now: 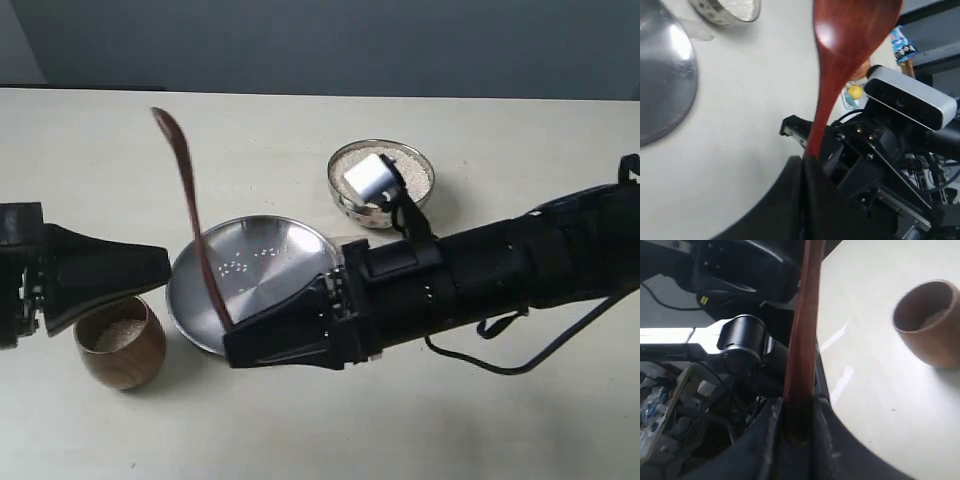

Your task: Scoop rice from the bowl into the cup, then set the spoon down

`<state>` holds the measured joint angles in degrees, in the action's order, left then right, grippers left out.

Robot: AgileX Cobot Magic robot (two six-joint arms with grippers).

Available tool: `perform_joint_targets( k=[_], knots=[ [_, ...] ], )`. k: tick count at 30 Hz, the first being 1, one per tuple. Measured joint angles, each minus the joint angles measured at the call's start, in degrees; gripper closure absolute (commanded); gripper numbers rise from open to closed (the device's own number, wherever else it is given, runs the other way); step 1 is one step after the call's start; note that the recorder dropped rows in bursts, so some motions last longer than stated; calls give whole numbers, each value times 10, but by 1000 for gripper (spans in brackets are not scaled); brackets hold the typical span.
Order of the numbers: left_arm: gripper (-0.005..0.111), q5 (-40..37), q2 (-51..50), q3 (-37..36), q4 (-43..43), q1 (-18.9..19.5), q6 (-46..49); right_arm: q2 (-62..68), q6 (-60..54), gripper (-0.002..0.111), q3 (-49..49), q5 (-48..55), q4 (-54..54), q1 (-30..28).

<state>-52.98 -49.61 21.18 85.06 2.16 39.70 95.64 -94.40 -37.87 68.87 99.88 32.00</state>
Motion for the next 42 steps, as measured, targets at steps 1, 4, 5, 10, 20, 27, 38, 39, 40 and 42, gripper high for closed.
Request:
perform_joint_targets(
  k=[1, 4, 5, 10, 20, 27, 38, 39, 40, 42],
  knots=[
    [106, -8, 0, 0, 10, 0, 23, 0, 7, 109, -10, 0, 0, 12],
    [94, -25, 0, 0, 23, 0, 63, 0, 23, 109, -31, -12, 0, 34],
    [84, -27, 0, 0, 23, 0, 69, 0, 28, 109, -38, -17, 0, 40],
    [39, -33, 0, 0, 23, 0, 82, 0, 33, 109, -50, -18, -1, 46],
    [55, -34, 0, -1, 24, 0, 108, 0, 34, 109, -50, -10, -1, 46],
    [86, -44, 0, -1, 51, 0, 146, 0, 34, 109, -50, 2, -1, 46],
    [106, -46, -1, -1, 49, 0, 156, 0, 33, 109, -50, 5, -1, 46],
    [106, -46, -1, -1, 49, 0, 156, 0, 33, 109, -50, 5, -2, 46],
    [106, -46, -2, -1, 49, 0, 156, 0, 33, 109, -50, 5, -2, 46],
    [106, -46, -3, -1, 49, 0, 158, 0, 33, 109, -50, 5, -3, 46]
  ],
)
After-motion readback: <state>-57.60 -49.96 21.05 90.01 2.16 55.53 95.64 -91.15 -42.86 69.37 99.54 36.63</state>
